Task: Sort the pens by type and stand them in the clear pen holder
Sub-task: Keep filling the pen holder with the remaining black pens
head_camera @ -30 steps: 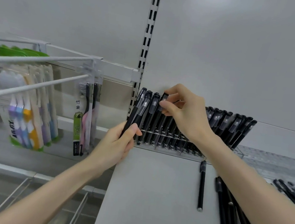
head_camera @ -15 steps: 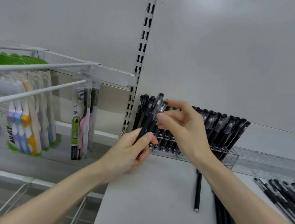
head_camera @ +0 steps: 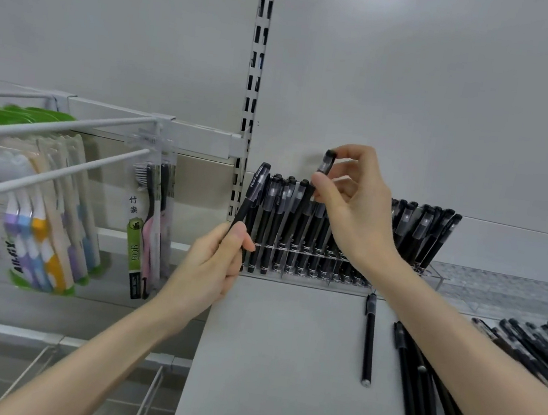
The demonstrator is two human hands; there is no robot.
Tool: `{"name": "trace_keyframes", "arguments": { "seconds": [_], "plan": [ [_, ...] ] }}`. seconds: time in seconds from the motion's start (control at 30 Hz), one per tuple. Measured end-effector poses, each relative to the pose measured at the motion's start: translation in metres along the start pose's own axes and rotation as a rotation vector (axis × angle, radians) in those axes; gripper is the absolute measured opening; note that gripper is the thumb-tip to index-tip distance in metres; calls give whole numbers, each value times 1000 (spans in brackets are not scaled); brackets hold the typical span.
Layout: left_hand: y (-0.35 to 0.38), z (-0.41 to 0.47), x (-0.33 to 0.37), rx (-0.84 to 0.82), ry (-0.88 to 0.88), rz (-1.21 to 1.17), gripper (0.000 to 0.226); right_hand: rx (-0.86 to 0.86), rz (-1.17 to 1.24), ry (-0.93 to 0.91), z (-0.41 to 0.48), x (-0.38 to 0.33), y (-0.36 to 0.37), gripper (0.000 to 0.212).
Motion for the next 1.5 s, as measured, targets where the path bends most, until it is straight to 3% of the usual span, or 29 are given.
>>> {"name": "trace_keyframes", "arguments": {
  "seconds": [0.37,0.5,0.57,0.7,0.87,0.93,1.07,1.3,1.5],
  "plan": [
    [3,0,-3,-13,15,-65,21,-177,-218,8,-12,19,13,24],
    [4,2,-5,-18,32,-42,21,-122,-257,-18,-13,16,10,20],
    [8,4,-3,-41,44,-35,23,-78,-122,24,-16,10,5,20],
    [26,7,0,-145,81,2,22,-162,161,152,-21,5,0,31],
    [35,12,-1,-197,139,286,25,-80,307,176,-19,5,-11,23],
    [26,13,-5,-101,272,473,22,-24,266,136,-15,7,-20,25],
    [7,14,-19,9,518,777,38,41,57,36,-7,13,-27,32],
    [4,11,-33,-46,566,1003,41,2,-112,-49,-5,25,-14,36],
    [6,10,-33,-40,564,1062,40,-88,-209,-57,-13,30,-5,35]
  ]
}}
Point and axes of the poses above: each hand's wrist, its own z-axis towards the middle knuckle, its own y-axis out of the palm, x = y × z, the point moved 1 cm from there along z, towards the middle knuckle, and after that the axes turned 1 degree about -z, right-handed, at the moved point
